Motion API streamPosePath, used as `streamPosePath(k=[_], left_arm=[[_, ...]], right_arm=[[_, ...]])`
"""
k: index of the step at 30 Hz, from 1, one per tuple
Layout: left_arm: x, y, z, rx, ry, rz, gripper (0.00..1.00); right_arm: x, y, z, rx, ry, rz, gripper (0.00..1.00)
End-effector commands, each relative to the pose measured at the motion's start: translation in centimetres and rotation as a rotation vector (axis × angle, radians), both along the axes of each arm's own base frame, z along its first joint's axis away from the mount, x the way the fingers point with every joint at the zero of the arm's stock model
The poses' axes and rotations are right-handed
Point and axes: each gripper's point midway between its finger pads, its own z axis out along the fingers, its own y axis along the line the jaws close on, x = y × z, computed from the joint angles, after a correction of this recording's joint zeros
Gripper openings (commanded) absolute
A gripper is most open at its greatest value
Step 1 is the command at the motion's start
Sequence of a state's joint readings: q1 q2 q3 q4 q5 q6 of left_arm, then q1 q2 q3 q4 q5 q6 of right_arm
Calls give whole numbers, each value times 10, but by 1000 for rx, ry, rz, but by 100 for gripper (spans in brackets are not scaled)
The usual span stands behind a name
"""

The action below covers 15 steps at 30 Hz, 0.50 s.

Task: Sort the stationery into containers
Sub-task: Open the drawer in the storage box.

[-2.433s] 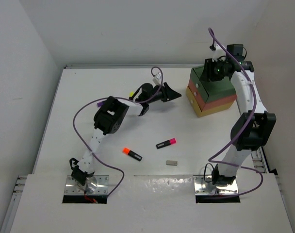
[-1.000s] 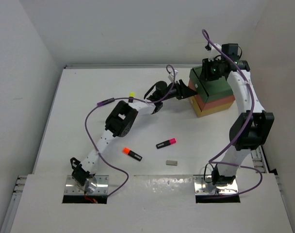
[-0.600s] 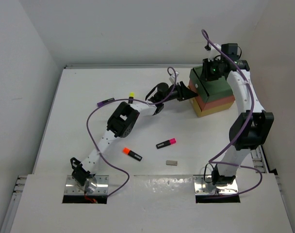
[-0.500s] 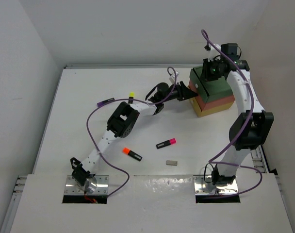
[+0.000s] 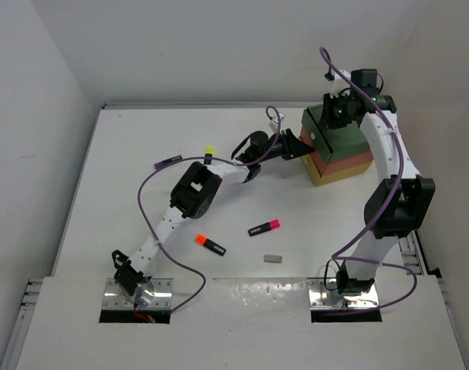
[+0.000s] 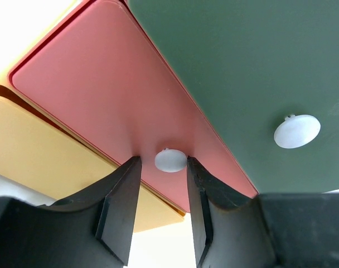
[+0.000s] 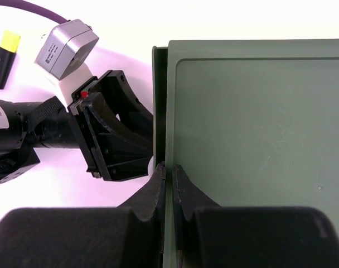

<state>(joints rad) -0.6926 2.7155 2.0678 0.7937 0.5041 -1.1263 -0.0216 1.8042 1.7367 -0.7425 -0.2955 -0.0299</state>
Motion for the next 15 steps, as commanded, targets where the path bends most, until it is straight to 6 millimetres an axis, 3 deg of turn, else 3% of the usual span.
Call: streamPosePath(k=[1,6,15], left_arm=[[-5,-9,45,-83,-95,5,44],[-6,-10,50,-93,-107,5,41],[-9,-8,50,-92,-107,-3,10]], right_arm=[[-15,1,-24,0,99,2,4],[-15,2,-24,0,100,6,4],[-16,2,-25,4,103,4,2]])
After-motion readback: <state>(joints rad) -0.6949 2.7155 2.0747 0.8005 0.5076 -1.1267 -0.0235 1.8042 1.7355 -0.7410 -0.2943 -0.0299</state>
